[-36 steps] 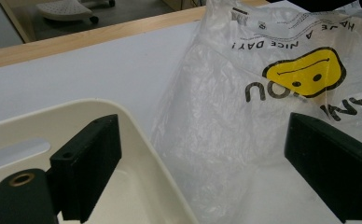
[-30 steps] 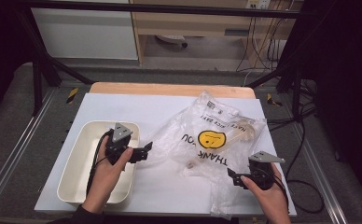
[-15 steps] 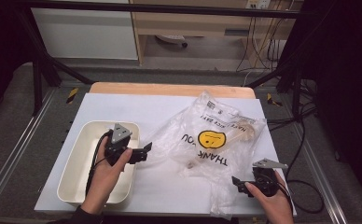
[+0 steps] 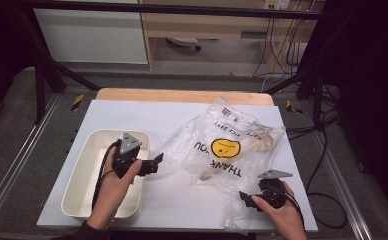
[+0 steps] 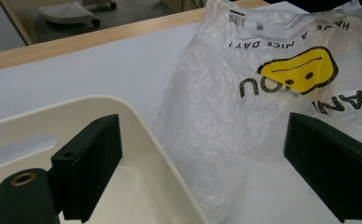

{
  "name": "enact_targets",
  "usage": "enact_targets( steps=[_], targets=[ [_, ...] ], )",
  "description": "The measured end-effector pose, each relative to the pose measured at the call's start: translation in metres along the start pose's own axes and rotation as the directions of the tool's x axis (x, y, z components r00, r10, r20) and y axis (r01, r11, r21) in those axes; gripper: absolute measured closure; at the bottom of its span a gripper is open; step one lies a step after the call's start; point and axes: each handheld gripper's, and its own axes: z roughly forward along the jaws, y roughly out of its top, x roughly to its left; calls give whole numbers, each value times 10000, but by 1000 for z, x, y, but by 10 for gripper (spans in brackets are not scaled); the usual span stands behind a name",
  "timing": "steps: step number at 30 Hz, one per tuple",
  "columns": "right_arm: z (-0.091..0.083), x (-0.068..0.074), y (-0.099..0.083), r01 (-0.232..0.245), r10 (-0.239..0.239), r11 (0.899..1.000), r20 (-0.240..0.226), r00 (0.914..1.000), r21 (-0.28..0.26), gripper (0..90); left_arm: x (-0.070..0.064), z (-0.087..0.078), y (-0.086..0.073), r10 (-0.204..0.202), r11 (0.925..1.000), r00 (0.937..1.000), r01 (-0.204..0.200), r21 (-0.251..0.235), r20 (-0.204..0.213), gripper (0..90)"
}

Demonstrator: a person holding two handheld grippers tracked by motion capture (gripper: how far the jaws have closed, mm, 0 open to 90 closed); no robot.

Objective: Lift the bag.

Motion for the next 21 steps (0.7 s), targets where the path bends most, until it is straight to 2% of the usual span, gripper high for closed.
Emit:
enact_targets(
  steps=[7, 11, 15, 18, 21],
  targets=[
    [6, 14, 1, 592, -595, 9982, 328, 9977, 109, 49, 1, 0, 0, -11, 10000, 10000, 11, -5, -22, 111],
    [6, 15, 0, 761, -766, 9970, 518, 9957, 97, 73, 1, -1, 0, -21, 10000, 10000, 21, -14, -33, 112],
    [2, 15, -2, 728, -721, 9973, 618, 9955, -85, 210, 2, -1, 0, -44, 10000, 10000, 44, -32, -32, 113],
    [-1, 15, -3, 862, -849, 9961, 596, 9946, -206, 371, 3, -1, 0, -51, 10000, 10000, 51, 11, -25, 113],
    [-2, 20, -3, 1171, -1162, 9928, 349, 9926, -260, 539, 3, -1, 0, -28, 10000, 10000, 28, -2, -66, 114]
  ],
)
